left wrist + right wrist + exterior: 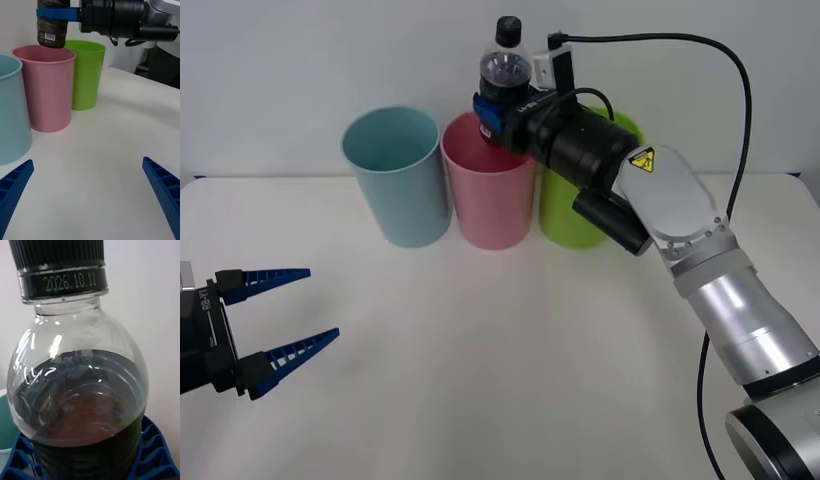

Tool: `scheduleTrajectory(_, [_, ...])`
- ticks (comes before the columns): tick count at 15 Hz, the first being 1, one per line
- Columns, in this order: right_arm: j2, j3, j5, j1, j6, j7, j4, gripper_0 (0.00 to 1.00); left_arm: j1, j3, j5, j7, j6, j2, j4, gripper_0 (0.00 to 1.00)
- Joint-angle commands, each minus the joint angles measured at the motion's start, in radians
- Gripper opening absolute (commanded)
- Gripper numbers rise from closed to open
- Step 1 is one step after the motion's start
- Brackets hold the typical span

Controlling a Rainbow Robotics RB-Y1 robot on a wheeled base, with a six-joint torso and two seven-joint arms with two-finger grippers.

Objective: Grasp the object on the table and drop it into the matching bin: aluminum can to the light blue bin, PET bottle to the pink bin.

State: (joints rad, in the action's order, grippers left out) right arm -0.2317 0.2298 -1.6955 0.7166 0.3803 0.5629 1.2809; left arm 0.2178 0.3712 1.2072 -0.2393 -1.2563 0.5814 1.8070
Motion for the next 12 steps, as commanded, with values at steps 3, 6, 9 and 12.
scheduleTrajectory(3, [0.0, 0.0, 0.0, 0.0, -0.001, 0.0, -0.002, 0.95, 0.0, 0.0, 0.0, 0.0, 0.0, 0.0, 0.0, 1.0])
scheduleTrajectory(6, [0.0, 0.0, 0.0, 0.0, -0.001, -0.004, -0.002, 1.0, 0.0, 0.0, 0.0, 0.0, 0.0, 0.0, 0.0, 1.0])
scheduleTrajectory(9, [0.0, 0.0, 0.0, 0.0, -0.001, -0.006, -0.002, 1.0, 0.0, 0.0, 0.0, 0.0, 0.0, 0.0, 0.0, 1.0])
scheduleTrajectory(12, [0.0, 0.0, 0.0, 0.0, -0.001, -0.006, -0.002, 1.0, 0.0, 0.0, 0.0, 0.0, 0.0, 0.0, 0.0, 1.0])
